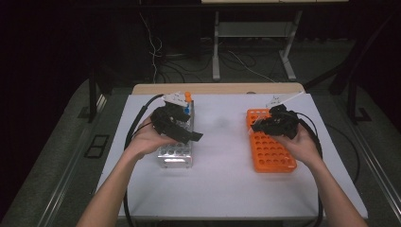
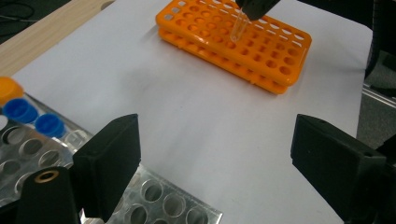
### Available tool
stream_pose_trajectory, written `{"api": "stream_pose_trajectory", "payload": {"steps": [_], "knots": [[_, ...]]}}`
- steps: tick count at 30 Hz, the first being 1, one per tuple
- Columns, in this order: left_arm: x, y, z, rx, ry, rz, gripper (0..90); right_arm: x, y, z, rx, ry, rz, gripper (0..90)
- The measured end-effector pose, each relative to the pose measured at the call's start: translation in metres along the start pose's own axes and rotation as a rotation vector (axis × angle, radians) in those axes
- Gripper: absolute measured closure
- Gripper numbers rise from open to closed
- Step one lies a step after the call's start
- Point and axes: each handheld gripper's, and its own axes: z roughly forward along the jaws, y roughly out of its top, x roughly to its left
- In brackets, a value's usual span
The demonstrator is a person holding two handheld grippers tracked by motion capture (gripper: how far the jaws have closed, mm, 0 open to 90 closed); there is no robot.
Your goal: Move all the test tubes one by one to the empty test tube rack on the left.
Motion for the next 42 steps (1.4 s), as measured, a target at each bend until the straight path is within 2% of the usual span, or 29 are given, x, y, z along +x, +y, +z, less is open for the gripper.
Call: {"api": "stream_pose_trajectory", "payload": {"steps": [11, 24, 32, 42], "knots": [[-0.017, 0.010, 0.013, 0.021, -0.048, 0.054, 14.4, 0.042, 0.006, 0.009, 0.066, 0.104, -0.091, 74.8], [-0.034, 0.018, 0.025, 0.060, -0.109, 0.120, 18.1, 0.078, 0.013, 0.029, 0.126, 0.179, -0.183, 74.8], [-0.039, 0.016, 0.033, 0.077, -0.170, 0.138, 30.1, 0.094, 0.014, 0.042, 0.153, 0.220, -0.221, 74.7], [-0.043, 0.014, 0.043, 0.109, -0.233, 0.179, 47.8, 0.107, 0.015, 0.051, 0.163, 0.252, -0.236, 74.7]]}}
